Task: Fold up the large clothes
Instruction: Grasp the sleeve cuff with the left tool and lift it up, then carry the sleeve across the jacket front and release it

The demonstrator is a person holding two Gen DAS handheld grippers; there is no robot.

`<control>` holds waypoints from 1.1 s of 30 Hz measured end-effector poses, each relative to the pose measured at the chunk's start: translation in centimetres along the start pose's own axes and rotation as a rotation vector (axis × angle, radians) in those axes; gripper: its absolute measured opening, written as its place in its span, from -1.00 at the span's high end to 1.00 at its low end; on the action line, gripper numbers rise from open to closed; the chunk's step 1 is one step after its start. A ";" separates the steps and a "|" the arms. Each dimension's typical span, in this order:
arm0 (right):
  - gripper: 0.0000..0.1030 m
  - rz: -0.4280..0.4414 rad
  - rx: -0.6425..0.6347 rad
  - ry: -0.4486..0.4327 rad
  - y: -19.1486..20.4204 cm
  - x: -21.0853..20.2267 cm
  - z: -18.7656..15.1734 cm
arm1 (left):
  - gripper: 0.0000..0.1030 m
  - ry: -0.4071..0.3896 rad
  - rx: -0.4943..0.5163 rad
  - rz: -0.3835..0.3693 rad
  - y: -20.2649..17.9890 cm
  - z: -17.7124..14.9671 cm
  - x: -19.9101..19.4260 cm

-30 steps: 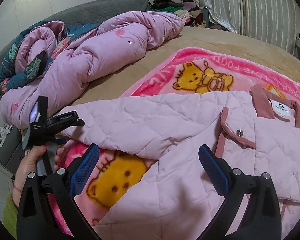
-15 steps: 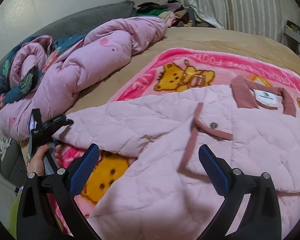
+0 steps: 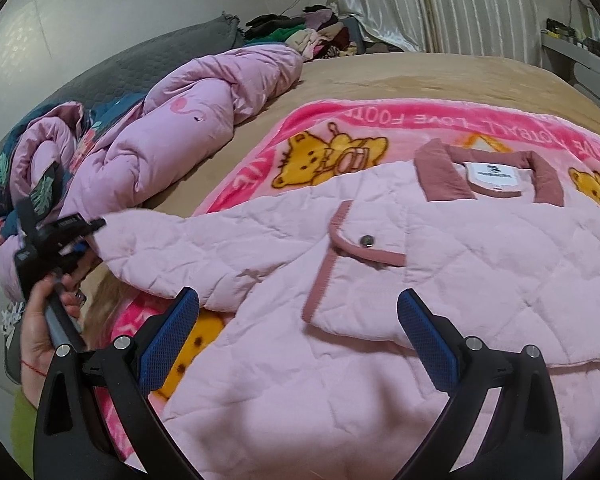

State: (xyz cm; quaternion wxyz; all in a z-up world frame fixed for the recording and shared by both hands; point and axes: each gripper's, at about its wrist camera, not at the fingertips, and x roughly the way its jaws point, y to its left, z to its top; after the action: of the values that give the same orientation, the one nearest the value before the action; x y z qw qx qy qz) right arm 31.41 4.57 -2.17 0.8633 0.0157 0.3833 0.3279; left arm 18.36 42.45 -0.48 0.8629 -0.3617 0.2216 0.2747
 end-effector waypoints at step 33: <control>-0.92 -0.267 0.234 -0.104 -16.1 -8.9 -2.5 | 0.62 -0.019 0.753 -0.597 -25.1 -13.3 -7.5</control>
State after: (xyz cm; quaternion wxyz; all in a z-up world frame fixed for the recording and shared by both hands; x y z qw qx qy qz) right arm 34.29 -13.78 -2.65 0.9101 0.0819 0.3722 0.1626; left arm 26.20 15.44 7.90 0.9771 -0.0693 0.1840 -0.0812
